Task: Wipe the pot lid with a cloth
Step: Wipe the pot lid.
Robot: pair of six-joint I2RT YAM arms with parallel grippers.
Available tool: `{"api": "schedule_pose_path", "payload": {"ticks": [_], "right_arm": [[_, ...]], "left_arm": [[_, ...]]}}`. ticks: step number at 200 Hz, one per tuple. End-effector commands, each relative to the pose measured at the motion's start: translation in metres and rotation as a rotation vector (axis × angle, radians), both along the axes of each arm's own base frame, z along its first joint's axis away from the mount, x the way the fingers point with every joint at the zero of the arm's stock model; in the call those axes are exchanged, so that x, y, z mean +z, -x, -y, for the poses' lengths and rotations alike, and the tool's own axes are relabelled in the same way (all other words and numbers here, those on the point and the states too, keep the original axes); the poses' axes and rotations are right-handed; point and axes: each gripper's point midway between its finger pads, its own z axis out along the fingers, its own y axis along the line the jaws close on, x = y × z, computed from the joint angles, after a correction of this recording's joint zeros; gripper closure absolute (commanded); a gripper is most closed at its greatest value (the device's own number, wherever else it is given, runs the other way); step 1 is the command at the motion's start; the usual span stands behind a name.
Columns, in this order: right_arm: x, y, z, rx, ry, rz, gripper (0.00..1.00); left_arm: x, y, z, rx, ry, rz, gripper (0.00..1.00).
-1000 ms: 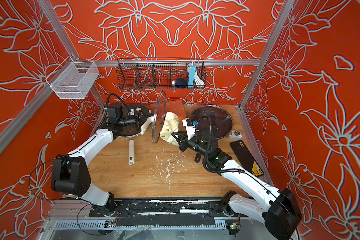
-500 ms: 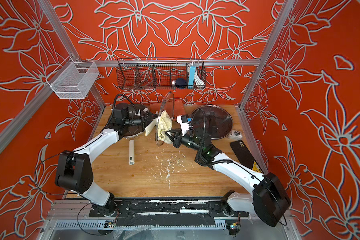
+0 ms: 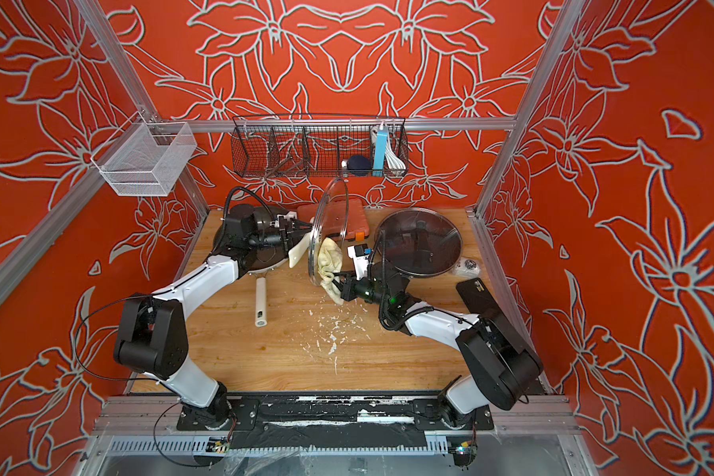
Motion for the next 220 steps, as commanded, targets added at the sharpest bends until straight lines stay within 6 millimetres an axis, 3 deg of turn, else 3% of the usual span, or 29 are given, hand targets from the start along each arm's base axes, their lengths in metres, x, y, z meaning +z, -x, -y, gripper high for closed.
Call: {"api": "schedule_pose_path", "payload": {"ticks": [1, 56, 87, 119, 161, 180, 198, 220], "right_arm": [[0.061, 0.015, -0.011, 0.101, -0.173, 0.104, 1.0], [0.144, 0.045, -0.001, 0.146, -0.185, 0.292, 1.0], [0.16, 0.034, 0.007, 0.062, -0.107, 0.344, 1.0], [0.141, 0.019, -0.001, 0.04, -0.086, 0.308, 1.0], [0.06, 0.003, -0.001, -0.016, -0.003, 0.173, 1.0], [0.034, -0.003, -0.001, -0.035, 0.029, 0.132, 1.0], [0.033, -0.005, -0.005, -0.02, 0.028, 0.123, 1.0], [0.062, 0.003, -0.01, 0.033, -0.033, 0.151, 1.0]], "left_arm": [[0.058, 0.017, 0.003, -0.068, 0.022, 0.311, 1.0], [0.05, 0.016, 0.004, -0.072, 0.015, 0.355, 1.0], [0.042, 0.017, 0.006, -0.078, 0.019, 0.344, 1.0], [0.048, 0.019, 0.008, -0.088, 0.028, 0.36, 1.0], [0.056, 0.022, 0.008, -0.091, 0.038, 0.38, 1.0], [0.059, 0.024, 0.008, -0.093, 0.044, 0.386, 1.0], [0.059, 0.026, 0.008, -0.094, 0.041, 0.391, 1.0], [0.059, 0.025, 0.008, -0.094, 0.036, 0.397, 1.0]]}}
